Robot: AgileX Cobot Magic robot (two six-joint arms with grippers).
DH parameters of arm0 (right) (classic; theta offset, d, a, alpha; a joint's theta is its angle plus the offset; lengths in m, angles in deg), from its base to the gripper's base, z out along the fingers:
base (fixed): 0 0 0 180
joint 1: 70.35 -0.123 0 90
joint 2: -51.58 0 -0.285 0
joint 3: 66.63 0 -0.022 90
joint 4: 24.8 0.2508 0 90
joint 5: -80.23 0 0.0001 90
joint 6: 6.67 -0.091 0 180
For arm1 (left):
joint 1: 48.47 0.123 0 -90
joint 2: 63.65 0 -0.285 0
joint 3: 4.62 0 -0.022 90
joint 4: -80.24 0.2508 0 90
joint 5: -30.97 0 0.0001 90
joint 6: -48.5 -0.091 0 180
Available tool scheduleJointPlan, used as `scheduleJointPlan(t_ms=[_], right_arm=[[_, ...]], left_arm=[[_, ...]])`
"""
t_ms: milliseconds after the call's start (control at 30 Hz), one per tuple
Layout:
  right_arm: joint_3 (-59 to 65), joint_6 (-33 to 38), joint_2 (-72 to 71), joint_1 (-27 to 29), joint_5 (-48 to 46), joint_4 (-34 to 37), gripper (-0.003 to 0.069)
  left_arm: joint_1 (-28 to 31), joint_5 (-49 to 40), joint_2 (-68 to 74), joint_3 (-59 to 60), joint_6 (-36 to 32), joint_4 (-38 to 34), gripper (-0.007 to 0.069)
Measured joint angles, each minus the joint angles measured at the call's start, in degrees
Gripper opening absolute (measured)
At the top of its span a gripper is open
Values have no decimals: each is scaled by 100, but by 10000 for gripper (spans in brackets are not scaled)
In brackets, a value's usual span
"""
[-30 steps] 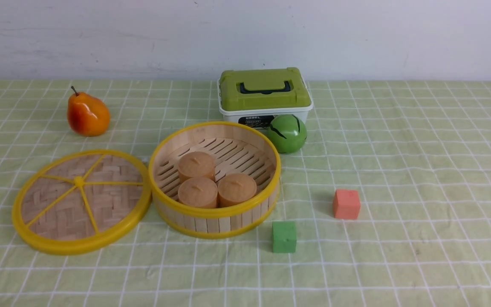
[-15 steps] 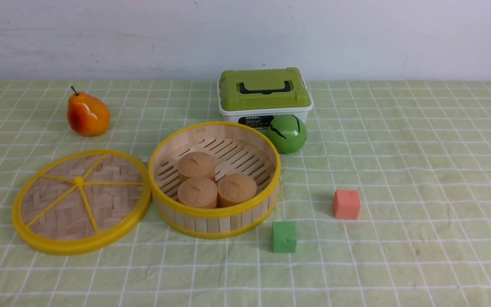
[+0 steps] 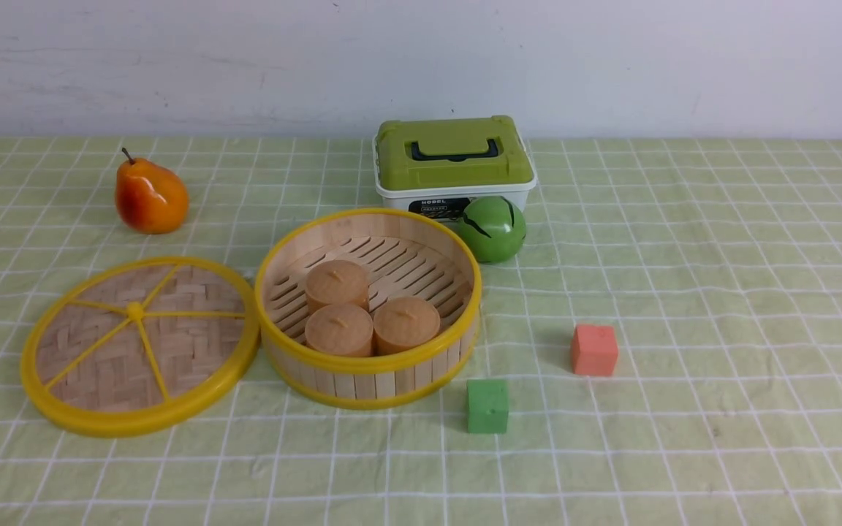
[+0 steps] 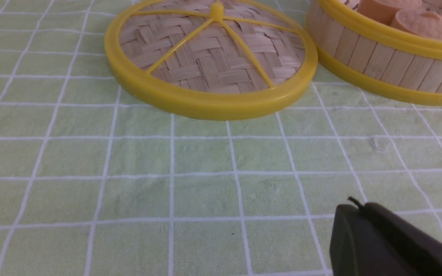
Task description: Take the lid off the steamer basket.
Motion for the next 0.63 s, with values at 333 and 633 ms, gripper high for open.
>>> scheduleJointPlan(t_ms=[333, 633], right_arm=[[0, 0, 0, 0, 0, 0, 244], [0, 0, 0, 0, 0, 0, 244]], left_arm=[[0, 0, 0, 0, 0, 0, 4], [0, 0, 0, 0, 0, 0, 15]])
